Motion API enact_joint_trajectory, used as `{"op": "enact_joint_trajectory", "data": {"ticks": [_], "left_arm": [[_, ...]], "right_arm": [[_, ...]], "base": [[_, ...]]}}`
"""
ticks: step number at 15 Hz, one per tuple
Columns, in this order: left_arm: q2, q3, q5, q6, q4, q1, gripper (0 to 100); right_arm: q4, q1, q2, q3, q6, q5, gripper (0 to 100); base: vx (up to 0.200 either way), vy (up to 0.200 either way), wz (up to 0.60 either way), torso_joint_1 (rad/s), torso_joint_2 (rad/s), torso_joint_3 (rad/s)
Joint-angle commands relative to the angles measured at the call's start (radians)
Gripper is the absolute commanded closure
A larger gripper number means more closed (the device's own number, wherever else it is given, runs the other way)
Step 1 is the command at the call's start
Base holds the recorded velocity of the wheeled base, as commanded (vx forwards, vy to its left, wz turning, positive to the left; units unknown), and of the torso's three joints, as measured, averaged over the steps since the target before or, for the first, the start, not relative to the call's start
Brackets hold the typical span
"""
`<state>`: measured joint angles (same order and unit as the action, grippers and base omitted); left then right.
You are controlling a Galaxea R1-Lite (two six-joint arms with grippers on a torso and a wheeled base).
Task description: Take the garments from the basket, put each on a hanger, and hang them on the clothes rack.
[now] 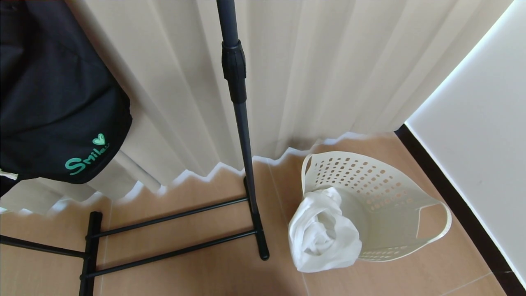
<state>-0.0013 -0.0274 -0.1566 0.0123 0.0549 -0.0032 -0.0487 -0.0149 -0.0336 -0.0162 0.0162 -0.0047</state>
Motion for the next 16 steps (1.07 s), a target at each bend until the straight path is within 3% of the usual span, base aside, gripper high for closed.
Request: {"op": "enact_joint_trajectory", "data": {"ticks": [1, 2, 3, 4, 5, 9, 11, 14, 16], "left_arm": [[0.001, 0.000, 0.000, 0.001, 0.000, 0.000, 0], [0.001, 0.000, 0.000, 0.001, 0.000, 0.000, 0], [0.001, 0.000, 0.000, 0.001, 0.000, 0.000, 0], [0.001, 0.000, 0.000, 0.001, 0.000, 0.000, 0], [0.001, 0.000, -0.001, 0.001, 0.000, 0.000, 0], [0.001, 0.000, -0.001, 0.003, 0.000, 0.000, 0], [0.001, 0.000, -0.001, 0.005, 0.000, 0.000, 0], [0.001, 0.000, -0.001, 0.005, 0.000, 0.000, 0], [0.001, 0.000, -0.001, 0.005, 0.000, 0.000, 0]], "right_arm": [[-0.002, -0.105, -0.249, -0.005, 0.001, 0.048, 0], [-0.002, -0.105, -0.249, -0.005, 0.001, 0.048, 0], [-0.002, -0.260, -0.373, -0.005, 0.001, 0.058, 0], [-0.002, -0.339, -0.419, -0.005, -0.001, 0.057, 0], [0.006, -0.364, -0.442, -0.005, -0.001, 0.049, 0], [0.043, -0.370, -0.618, -0.074, 0.001, 0.058, 0], [0.043, -0.385, -0.786, -0.136, 0.015, 0.055, 0], [0.049, -0.398, -0.983, -0.191, 0.120, 0.051, 0], [0.153, -0.398, -1.154, -0.214, 0.189, 0.051, 0]], "base": [[0.000, 0.000, 0.00, 0.000, 0.00, 0.000], [0.000, 0.000, 0.00, 0.000, 0.00, 0.000], [0.000, 0.000, 0.00, 0.000, 0.00, 0.000], [0.000, 0.000, 0.00, 0.000, 0.00, 0.000], [0.000, 0.000, 0.00, 0.000, 0.00, 0.000], [0.000, 0.000, 0.00, 0.000, 0.00, 0.000], [0.000, 0.000, 0.00, 0.000, 0.00, 0.000], [0.000, 0.000, 0.00, 0.000, 0.00, 0.000], [0.000, 0.000, 0.00, 0.000, 0.00, 0.000]]}}
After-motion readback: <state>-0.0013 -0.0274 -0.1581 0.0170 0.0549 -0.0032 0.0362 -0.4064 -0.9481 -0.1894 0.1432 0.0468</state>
